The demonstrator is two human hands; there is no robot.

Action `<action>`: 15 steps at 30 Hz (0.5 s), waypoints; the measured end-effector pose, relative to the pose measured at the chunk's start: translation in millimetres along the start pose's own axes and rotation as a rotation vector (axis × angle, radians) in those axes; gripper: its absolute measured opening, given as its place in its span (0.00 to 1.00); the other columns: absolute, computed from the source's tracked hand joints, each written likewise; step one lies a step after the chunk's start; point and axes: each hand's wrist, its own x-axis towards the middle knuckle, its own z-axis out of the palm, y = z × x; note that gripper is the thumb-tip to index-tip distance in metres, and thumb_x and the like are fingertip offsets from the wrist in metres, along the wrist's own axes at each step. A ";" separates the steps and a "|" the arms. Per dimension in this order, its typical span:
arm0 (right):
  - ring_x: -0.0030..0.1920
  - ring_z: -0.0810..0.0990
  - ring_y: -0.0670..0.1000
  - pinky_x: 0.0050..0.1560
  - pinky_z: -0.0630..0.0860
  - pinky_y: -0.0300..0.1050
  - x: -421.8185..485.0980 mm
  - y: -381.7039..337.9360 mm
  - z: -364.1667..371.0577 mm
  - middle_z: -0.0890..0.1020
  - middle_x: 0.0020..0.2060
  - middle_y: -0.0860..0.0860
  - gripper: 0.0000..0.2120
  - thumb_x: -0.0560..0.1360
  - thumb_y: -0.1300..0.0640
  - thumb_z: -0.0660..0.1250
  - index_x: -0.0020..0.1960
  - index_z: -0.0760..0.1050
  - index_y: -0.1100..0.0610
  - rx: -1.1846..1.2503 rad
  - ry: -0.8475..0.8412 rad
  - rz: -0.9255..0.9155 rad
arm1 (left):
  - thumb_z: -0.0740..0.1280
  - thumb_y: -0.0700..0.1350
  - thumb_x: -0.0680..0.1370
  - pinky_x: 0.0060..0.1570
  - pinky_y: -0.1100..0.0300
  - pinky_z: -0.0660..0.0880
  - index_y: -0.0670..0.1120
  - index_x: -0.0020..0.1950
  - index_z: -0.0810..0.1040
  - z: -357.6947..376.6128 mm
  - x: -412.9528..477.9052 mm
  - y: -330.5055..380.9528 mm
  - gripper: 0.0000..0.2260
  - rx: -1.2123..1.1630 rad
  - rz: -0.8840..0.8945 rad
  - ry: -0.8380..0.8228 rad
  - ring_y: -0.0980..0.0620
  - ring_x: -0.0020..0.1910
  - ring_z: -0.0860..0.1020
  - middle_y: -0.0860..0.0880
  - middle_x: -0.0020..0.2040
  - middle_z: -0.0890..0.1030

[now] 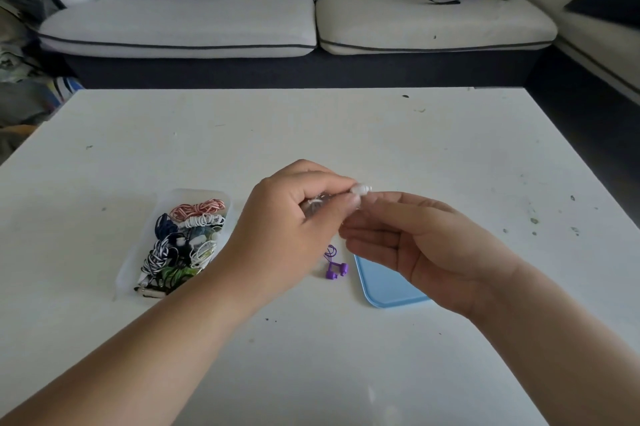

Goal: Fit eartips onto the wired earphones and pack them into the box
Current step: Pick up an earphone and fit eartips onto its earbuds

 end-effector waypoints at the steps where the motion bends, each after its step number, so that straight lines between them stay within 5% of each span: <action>1: 0.55 0.86 0.59 0.55 0.84 0.49 0.0 0.6 0.3 0.85 0.55 0.65 0.16 0.77 0.60 0.70 0.60 0.80 0.68 -0.005 0.005 -0.010 | 0.73 0.43 0.79 0.41 0.69 0.74 0.51 0.51 0.88 -0.7 0.7 0.5 0.05 -0.022 -0.026 0.006 0.59 0.39 0.81 0.55 0.48 0.85; 4: 0.55 0.86 0.60 0.53 0.84 0.48 0.3 2.1 0.7 0.84 0.56 0.67 0.15 0.77 0.60 0.71 0.60 0.80 0.68 -0.046 0.018 -0.055 | 0.73 0.41 0.79 0.41 0.65 0.78 0.53 0.52 0.88 -2.0 1.2 2.0 0.07 -0.118 -0.130 -0.014 0.54 0.40 0.85 0.55 0.45 0.87; 8: 0.50 0.87 0.57 0.50 0.84 0.47 -1.1 -0.4 1.7 0.85 0.51 0.65 0.16 0.72 0.57 0.74 0.55 0.82 0.66 -0.103 0.043 -0.109 | 0.73 0.41 0.79 0.41 0.70 0.76 0.51 0.57 0.86 -3.1 1.0 3.0 0.08 -0.102 -0.158 -0.052 0.60 0.39 0.83 0.62 0.38 0.85; 11: 0.47 0.87 0.56 0.47 0.83 0.45 -1.9 -0.1 1.8 0.86 0.46 0.63 0.13 0.71 0.58 0.74 0.52 0.83 0.65 -0.130 0.046 -0.127 | 0.73 0.43 0.79 0.46 0.57 0.82 0.54 0.52 0.87 -4.4 1.6 1.3 0.06 -0.117 -0.186 -0.040 0.51 0.45 0.85 0.55 0.43 0.87; 15: 0.48 0.87 0.57 0.47 0.84 0.46 -2.5 2.0 3.6 0.86 0.48 0.64 0.13 0.73 0.60 0.72 0.55 0.83 0.65 -0.092 0.014 -0.118 | 0.73 0.41 0.79 0.45 0.64 0.81 0.50 0.52 0.87 -3.5 2.1 1.0 0.05 -0.171 -0.234 -0.030 0.58 0.44 0.85 0.54 0.44 0.88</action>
